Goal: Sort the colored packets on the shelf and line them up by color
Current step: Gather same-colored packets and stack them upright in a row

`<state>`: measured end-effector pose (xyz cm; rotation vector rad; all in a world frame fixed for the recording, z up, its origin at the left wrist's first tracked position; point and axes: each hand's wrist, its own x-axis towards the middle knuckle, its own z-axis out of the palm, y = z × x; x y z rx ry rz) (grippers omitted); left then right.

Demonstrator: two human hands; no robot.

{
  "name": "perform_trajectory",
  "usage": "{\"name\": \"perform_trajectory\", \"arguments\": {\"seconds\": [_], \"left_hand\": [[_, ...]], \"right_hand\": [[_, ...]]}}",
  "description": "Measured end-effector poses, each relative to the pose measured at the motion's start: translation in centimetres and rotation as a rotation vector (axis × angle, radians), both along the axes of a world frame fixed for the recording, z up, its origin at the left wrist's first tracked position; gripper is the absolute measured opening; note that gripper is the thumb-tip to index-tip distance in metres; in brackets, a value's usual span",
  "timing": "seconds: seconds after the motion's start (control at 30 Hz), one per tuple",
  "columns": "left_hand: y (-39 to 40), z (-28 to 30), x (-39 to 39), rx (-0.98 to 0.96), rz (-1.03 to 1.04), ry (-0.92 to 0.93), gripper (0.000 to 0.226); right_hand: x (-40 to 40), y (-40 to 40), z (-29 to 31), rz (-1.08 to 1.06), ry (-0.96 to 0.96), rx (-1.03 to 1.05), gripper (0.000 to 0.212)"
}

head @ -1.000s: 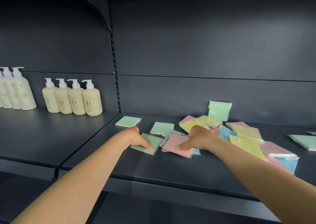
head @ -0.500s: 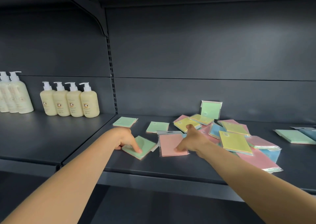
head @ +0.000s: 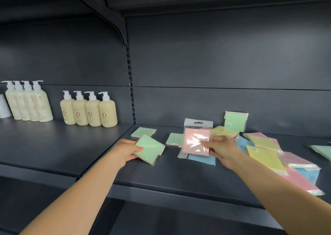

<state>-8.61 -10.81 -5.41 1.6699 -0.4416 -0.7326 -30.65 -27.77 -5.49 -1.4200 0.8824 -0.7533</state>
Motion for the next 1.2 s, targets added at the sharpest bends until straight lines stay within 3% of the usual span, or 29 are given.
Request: {"name": "perform_trajectory", "arguments": {"seconds": [0.17, 0.37, 0.53, 0.83, 1.07, 1.2], "left_hand": [[-1.7, -0.6, 2.3, -0.178, 0.127, 0.008, 0.036], [-5.1, -1.1, 5.6, -0.248, 0.224, 0.058, 0.038], [-6.9, -2.1, 7.4, -0.099, 0.206, -0.086, 0.021], [-8.1, -2.6, 8.9, 0.227, 0.194, -0.386, 0.029], [-7.1, -2.1, 6.0, 0.07, 0.252, -0.468, 0.046], [-7.1, -0.1, 1.9, -0.035, 0.06, -0.454, 0.046]], "right_hand": [[2.0, -1.3, 0.3, -0.042, -0.187, -0.014, 0.009], [3.8, -2.2, -1.5, -0.116, -0.242, -0.037, 0.008], [4.0, -2.9, -1.6, -0.116, -0.243, -0.068, 0.01], [4.0, -3.0, -1.6, -0.112, -0.211, -0.065, 0.013], [3.8, -2.5, -1.1, -0.14, -0.225, -0.103, 0.011], [3.0, -1.8, -0.4, -0.166, -0.266, -0.082, 0.014]]}}
